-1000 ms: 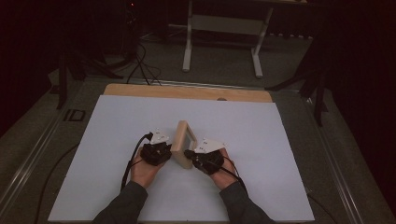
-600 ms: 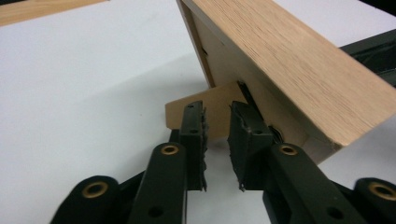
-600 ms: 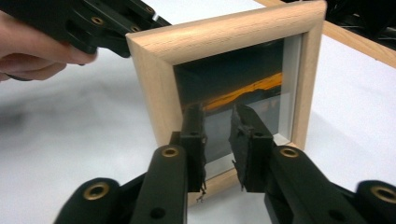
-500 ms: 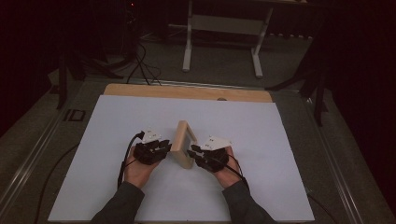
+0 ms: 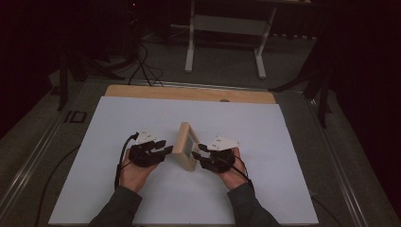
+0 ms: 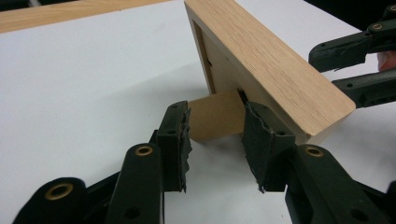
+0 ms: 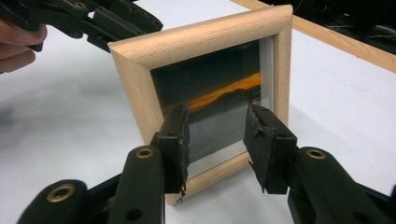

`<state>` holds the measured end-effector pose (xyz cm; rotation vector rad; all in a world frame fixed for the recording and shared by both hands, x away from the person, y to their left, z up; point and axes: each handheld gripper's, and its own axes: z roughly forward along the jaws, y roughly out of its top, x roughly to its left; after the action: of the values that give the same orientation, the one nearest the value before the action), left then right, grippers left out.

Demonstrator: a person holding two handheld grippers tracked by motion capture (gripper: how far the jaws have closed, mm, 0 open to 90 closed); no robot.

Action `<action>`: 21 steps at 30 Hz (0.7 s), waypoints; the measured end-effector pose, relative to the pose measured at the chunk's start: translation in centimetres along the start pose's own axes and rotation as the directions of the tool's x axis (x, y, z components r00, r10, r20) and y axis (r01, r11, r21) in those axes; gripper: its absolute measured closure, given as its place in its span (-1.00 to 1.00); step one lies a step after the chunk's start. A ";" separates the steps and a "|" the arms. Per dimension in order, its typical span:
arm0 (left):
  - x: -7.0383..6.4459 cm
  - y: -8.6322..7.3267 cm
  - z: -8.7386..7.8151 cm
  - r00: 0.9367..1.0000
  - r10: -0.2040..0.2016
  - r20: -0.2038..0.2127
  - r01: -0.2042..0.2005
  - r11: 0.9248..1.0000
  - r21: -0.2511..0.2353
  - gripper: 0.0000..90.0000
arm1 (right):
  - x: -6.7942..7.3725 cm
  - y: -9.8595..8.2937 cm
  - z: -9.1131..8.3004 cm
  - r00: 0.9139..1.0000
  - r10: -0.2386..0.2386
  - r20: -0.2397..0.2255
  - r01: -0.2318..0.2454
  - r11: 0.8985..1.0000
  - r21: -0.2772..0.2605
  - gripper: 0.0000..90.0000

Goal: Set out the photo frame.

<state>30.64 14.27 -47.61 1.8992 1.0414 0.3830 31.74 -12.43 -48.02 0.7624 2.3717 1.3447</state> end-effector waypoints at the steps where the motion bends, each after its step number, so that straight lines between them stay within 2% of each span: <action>1: 0.0 0.0 -0.1 1.000 -0.002 -0.001 0.002 1.000 -0.002 0.34 | 0.0 0.0 -0.1 1.000 0.001 0.001 -0.001 1.000 -0.003 0.32; 9: 0.0 0.4 -1.2 0.999 -0.030 -0.019 0.030 0.999 -0.042 0.20 | -0.2 0.0 -0.3 1.000 0.011 0.007 -0.011 1.000 -0.009 0.30; 21: -0.7 1.2 -2.3 0.999 -0.046 0.013 0.046 0.997 -0.061 0.10 | -0.4 0.0 -0.4 1.000 0.020 0.017 -0.020 1.000 -0.014 0.28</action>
<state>29.38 14.80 -45.29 1.8183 1.0522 0.3724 31.86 -12.94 -47.77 0.7925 2.3456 1.3551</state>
